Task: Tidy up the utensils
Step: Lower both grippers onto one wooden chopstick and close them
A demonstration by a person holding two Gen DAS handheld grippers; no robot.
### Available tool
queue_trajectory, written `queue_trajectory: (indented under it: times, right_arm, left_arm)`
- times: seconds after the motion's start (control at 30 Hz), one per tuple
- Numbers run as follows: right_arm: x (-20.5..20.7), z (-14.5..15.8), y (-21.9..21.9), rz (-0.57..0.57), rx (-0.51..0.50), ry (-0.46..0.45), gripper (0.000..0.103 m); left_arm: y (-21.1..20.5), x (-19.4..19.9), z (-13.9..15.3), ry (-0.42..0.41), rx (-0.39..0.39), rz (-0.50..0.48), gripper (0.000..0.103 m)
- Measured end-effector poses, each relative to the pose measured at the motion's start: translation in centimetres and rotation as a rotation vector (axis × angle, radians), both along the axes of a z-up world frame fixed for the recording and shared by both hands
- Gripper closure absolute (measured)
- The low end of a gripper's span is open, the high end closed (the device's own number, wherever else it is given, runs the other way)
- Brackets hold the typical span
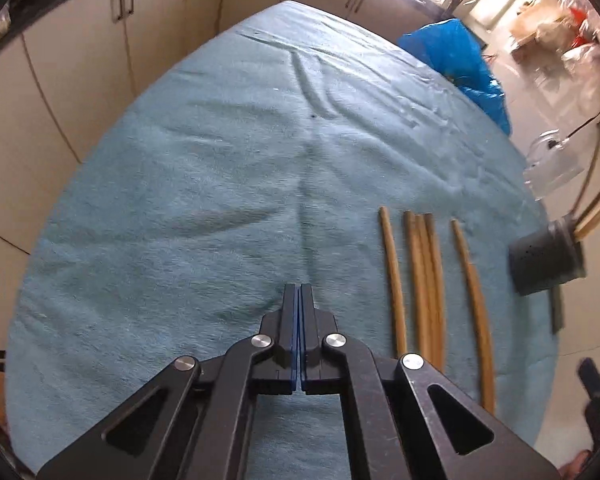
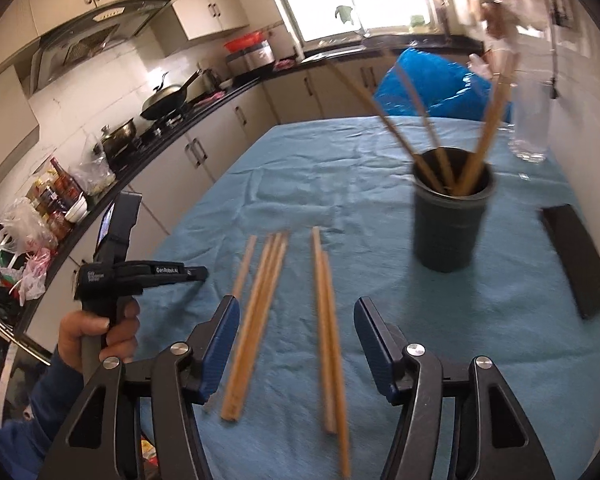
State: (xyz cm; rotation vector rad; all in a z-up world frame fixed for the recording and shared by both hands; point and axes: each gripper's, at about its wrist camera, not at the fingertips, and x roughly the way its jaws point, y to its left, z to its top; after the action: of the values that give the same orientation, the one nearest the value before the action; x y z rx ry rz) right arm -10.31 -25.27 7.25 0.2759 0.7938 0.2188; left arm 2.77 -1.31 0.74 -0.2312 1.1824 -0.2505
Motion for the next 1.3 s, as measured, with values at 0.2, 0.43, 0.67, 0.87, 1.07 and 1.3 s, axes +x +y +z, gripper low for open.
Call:
queue_trajectory:
  times: [0.2, 0.43, 0.67, 0.87, 1.07, 1.3]
  right_arm:
    - [4.8, -0.8, 0.8, -0.042, 0.068, 0.095, 0.048]
    - [4.5, -0.3, 0.7, -0.085, 0.045, 0.081, 0.048]
    - [4.7, -1.0, 0.9, -0.074, 0.026, 0.117, 0.048]
    - [5.6, -1.0, 1.4, -0.065, 0.008, 0.123, 0.048]
    - [6.2, -0.9, 1.7, -0.083, 0.004, 0.119, 0.048]
    - [6.1, -1.5, 1.7, -0.088, 0.001, 0.136, 0.048]
  left_arm:
    - [-2.4, 1.0, 1.4, -0.004, -0.09, -0.062, 0.102]
    - [-6.4, 2.6, 0.3, 0.008, -0.022, -0.127, 0.102]
    - [-5.8, 2.8, -0.2, -0.013, 0.035, -0.086, 0.102]
    - [-2.9, 3.0, -0.7, 0.03, -0.032, -0.061, 0.102]
    - [-2.8, 3.1, 0.1, 0.049, -0.148, -0.089, 0.097]
    - [-5.9, 3.7, -0.6, 0.066, -0.079, -0.125, 0.096]
